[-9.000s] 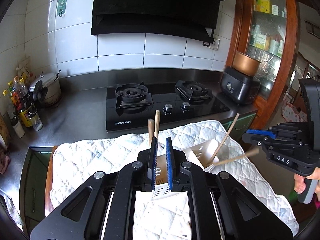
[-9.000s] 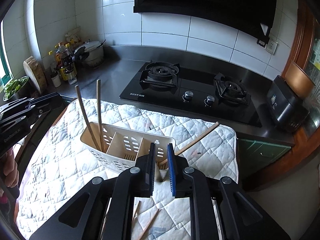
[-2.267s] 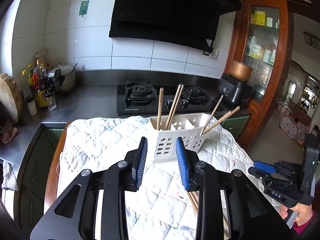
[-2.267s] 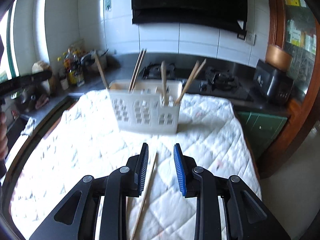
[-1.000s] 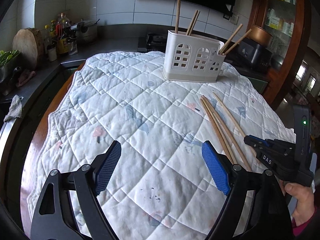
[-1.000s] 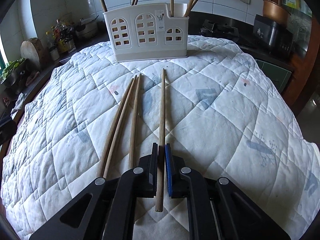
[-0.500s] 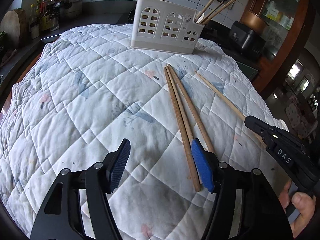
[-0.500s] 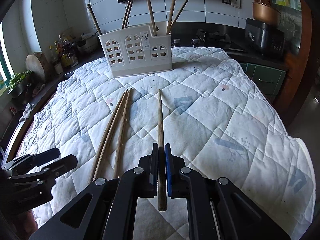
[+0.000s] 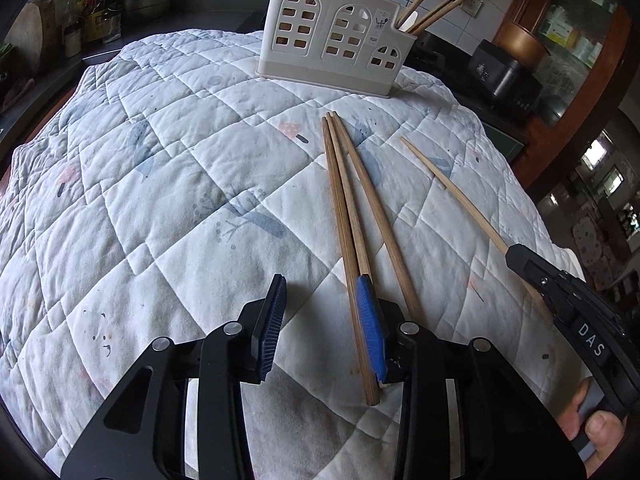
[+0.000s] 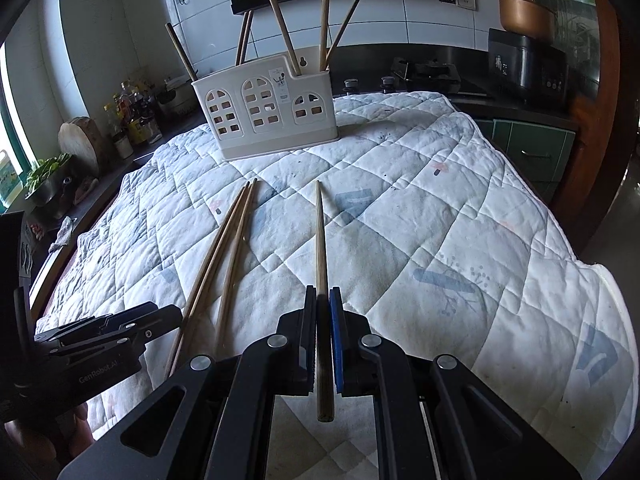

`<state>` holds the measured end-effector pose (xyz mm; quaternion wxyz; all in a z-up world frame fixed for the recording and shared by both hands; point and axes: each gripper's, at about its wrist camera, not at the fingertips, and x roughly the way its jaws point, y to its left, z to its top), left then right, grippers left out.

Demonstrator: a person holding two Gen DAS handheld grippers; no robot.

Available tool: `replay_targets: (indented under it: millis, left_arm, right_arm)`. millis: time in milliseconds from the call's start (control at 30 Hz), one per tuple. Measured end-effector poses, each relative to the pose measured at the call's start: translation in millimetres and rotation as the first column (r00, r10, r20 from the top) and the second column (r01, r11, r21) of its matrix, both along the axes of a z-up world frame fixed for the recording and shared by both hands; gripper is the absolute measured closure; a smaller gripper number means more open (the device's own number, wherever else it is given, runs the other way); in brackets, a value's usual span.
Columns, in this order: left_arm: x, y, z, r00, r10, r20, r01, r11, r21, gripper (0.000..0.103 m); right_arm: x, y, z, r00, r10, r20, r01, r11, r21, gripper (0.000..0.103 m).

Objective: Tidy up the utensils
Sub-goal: 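Lower the left tool onto a chopstick and close its fingers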

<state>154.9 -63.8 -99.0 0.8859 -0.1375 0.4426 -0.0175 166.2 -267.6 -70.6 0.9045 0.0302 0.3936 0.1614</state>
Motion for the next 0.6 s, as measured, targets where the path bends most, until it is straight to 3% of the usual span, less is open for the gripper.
replay_targets:
  millis: [367,600]
  left_arm:
    - [2.0,-13.7,-3.6,1.000,-0.021,0.003,0.020,0.997,0.075,0.067]
    - [4.5,-21.7,-2.0,1.000,-0.013,0.017,0.011,0.991,0.133,0.082]
  right_arm:
    - [-1.2,0.6,-0.7,1.000,0.007,-0.002,-0.007,1.000,0.000,0.096]
    - [-2.5,0.6,-1.0,1.000,0.004,-0.002,-0.004,1.000,0.005,0.096]
